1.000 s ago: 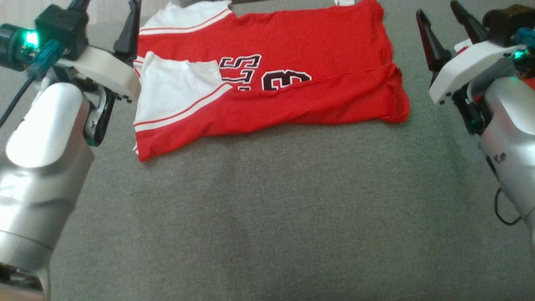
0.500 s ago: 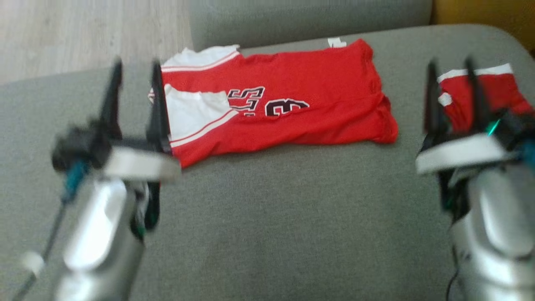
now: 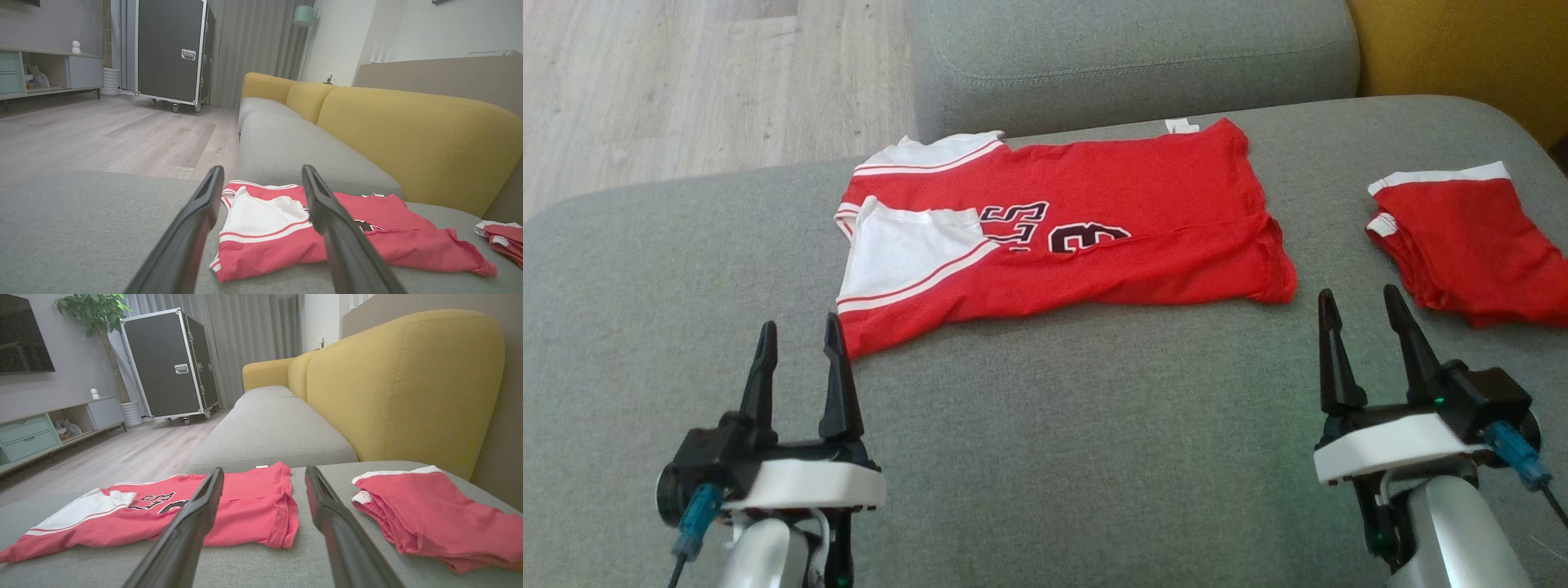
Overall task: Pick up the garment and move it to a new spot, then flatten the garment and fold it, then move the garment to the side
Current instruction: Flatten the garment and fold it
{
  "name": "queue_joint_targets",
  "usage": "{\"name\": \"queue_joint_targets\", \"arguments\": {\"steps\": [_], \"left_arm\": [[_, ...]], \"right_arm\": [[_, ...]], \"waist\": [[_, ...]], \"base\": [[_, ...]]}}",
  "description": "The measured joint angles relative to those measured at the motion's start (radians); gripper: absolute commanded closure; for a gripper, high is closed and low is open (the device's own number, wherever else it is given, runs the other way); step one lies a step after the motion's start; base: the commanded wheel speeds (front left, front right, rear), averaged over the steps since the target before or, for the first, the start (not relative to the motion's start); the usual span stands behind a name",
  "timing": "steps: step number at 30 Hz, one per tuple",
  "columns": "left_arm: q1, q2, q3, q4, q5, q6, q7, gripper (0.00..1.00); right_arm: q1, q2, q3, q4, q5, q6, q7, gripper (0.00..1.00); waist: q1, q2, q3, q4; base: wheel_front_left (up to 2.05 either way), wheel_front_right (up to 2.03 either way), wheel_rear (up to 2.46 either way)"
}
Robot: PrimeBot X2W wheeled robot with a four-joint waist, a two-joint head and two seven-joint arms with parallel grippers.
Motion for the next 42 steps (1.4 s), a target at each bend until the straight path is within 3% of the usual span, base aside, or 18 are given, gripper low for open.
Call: {"name": "queue_joint_targets", "arguments": {"steps": [13, 19, 26, 33, 37, 38, 39, 40, 42], "left_arm": [[-0.022, -0.023, 0.052, 0.049, 0.055, -0.036, 0.000, 0.00], [-0.093, -0.026, 0.042, 0.281, 0.022, -0.037, 0.031, 0.00], [-0.310, -0.024, 0.034, 0.479, 0.018, -0.042, 0.121, 0.00], [-0.424, -0.007, 0.077, 0.676, -0.010, 0.035, 0.225, 0.00], [-0.490, 0.006, 0.067, 0.736, -0.008, 0.024, 0.271, 0.00], [-0.504, 0.007, 0.065, 0.750, -0.008, 0.018, 0.291, 0.08], [-0.504, 0.007, 0.065, 0.750, -0.008, 0.018, 0.291, 0.70], [-0.517, 0.007, 0.063, 0.761, -0.008, 0.013, 0.309, 1.00], [-0.531, 0.010, 0.060, 0.776, -0.008, 0.007, 0.325, 1.00]], "right_arm": [[-0.007, 0.000, 0.007, -0.016, 0.009, 0.000, 0.000, 0.00], [-0.023, 0.000, 0.014, -0.019, 0.009, 0.000, 0.000, 0.00], [-0.080, 0.001, 0.028, -0.036, 0.015, 0.000, 0.000, 0.00], [-0.115, 0.001, 0.046, -0.039, 0.065, 0.000, 0.000, 0.00], [-0.115, 0.001, 0.043, -0.038, 0.079, 0.000, 0.000, 0.00], [-0.115, 0.001, 0.042, -0.038, 0.081, 0.000, 0.000, 0.00], [-0.115, 0.001, 0.042, -0.038, 0.081, 0.000, 0.000, 0.00], [-0.115, 0.001, 0.042, -0.039, 0.083, 0.000, 0.000, 0.00], [-0.115, 0.001, 0.038, -0.038, 0.086, 0.000, 0.000, 0.00]], "waist": [[0.0001, 0.0000, 0.006, -0.003], [0.0002, 0.0000, 0.038, -0.010], [0.0003, 0.0000, 0.115, -0.027], [0.0003, 0.0000, 0.183, -0.061], [0.0003, 0.0000, 0.201, -0.080], [0.0002, 0.0000, 0.202, -0.083], [0.0002, 0.0000, 0.202, -0.083], [0.0001, 0.0000, 0.202, -0.085], [0.0001, 0.0000, 0.199, -0.085]], "base": [[0.00, 0.00, 0.00], [0.00, 0.00, 0.00], [0.00, 0.00, 0.00], [0.00, 0.00, 0.00], [0.00, 0.00, 0.00], [0.00, 0.00, 0.00], [0.00, 0.00, 0.00], [0.00, 0.00, 0.00], [0.00, 0.00, 0.00]]}}
